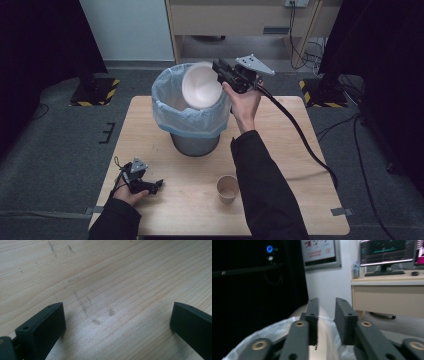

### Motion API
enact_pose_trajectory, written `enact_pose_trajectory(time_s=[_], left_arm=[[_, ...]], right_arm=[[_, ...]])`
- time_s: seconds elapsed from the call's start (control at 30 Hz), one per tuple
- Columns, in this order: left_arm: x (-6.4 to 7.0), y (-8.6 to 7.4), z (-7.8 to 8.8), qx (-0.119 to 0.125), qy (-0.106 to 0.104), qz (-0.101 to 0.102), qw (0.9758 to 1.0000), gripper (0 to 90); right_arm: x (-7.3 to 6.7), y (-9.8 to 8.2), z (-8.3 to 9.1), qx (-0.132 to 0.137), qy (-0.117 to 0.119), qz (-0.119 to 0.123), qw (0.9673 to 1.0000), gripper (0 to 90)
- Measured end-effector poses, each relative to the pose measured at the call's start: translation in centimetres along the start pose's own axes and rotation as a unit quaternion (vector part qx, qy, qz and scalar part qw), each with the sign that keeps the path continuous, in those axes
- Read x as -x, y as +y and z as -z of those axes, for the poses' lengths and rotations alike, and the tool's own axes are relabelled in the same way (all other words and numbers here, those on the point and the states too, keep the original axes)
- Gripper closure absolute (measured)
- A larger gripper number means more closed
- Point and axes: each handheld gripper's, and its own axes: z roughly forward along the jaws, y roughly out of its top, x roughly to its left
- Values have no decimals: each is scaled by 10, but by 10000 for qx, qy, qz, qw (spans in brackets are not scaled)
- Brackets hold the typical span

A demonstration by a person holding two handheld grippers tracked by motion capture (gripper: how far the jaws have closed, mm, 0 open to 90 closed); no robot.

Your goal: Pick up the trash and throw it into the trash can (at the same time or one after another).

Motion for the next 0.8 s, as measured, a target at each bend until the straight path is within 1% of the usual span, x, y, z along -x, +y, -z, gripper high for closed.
enact_pose_trajectory(time_s=[0.03,0.07,0.1,0.17,0.27,0.33,0.37,0.43,0.53,0.57,0.6,0.63,0.73,0.8], left_arm=[[0,0,0,1,0,0,10000,0],[0,0,0,-1,-1,-2,10000,0],[0,0,0,0,1,0,10000,0],[0,0,0,1,0,-1,10000,0],[0,0,0,3,0,0,10000,0],[0,0,0,3,1,0,10000,0],[0,0,0,6,1,2,10000,0],[0,0,0,6,1,1,10000,0],[0,0,0,-7,1,-8,10000,0],[0,0,0,-3,1,-3,10000,0],[0,0,0,-2,1,-4,10000,0],[0,0,0,-2,2,-3,10000,0],[0,0,0,-1,2,-2,10000,0],[0,0,0,-2,2,-3,10000,0]], right_arm=[[0,0,0,-41,23,47,10000,703],[1,1,4,-61,34,70,10000,674],[1,1,4,-61,34,70,10000,674],[6,7,14,117,62,-144,9998,635],[15,14,29,227,-2,-200,9995,569],[22,19,46,291,-39,-222,9993,528],[26,20,54,299,-47,-184,9994,516],[32,19,72,308,-42,-176,9994,501],[40,12,99,260,-47,-117,9996,478],[43,8,108,235,-43,-131,9996,472],[48,-1,123,170,-22,-157,9997,458],[48,-1,123,170,-22,-157,9997,458],[58,-23,150,18,-16,-245,9997,449],[62,-37,162,-86,-22,-268,9996,446]])
